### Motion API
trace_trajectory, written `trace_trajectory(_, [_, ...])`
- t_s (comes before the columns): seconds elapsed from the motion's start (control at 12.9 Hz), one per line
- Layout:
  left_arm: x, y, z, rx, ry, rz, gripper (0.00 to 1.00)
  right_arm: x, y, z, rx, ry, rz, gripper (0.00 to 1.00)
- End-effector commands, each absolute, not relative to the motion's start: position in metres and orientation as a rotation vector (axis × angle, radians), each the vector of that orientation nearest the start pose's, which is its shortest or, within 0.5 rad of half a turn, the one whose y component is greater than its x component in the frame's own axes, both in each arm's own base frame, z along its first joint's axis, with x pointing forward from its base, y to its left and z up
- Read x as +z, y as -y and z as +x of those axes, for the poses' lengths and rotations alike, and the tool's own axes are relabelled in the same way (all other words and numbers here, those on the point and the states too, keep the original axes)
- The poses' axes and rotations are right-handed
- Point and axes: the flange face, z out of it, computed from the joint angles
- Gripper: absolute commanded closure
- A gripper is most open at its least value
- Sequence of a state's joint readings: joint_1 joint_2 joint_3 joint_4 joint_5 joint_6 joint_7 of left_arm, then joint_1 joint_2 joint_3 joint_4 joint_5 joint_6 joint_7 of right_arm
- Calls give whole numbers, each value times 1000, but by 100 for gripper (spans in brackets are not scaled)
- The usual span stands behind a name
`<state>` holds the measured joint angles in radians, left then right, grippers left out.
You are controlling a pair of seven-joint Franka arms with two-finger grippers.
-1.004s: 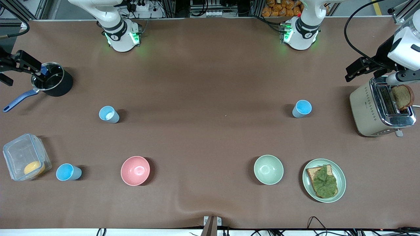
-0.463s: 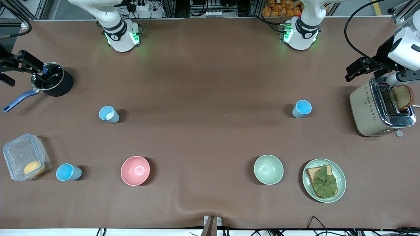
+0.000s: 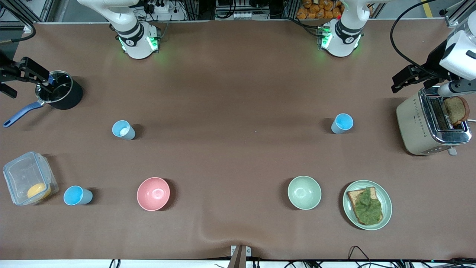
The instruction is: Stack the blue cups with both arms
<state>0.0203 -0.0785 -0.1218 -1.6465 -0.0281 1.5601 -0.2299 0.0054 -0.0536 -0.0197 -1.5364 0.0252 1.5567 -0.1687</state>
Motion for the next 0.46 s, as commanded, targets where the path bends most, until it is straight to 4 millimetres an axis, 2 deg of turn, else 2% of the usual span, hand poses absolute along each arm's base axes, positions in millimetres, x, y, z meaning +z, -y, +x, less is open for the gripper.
trace_trajectory(0.0, [637,57,523,8,198,-3133,0,672,8,539,-112,225,-3105,0])
trace_trajectory(0.39, [637,56,523,8,200,-3133,0,670,13,538,-98,209,-3106,0])
